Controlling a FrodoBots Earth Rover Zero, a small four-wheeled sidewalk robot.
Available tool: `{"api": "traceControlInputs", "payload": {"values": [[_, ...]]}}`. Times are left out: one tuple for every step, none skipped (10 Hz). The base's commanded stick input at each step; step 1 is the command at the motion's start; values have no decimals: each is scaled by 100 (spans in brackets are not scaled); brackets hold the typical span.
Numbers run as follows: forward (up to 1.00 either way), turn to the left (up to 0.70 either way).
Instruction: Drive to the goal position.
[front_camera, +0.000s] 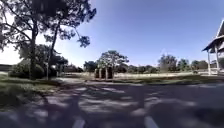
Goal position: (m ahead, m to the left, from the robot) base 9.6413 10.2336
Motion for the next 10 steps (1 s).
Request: {"api": "traceControlInputs", "payload": {"values": [[70, 0], [70, 0], [70, 0], [70, 0], [70, 0], [70, 0], [70, 0], [70, 26], [70, 35], [70, 35]]}}
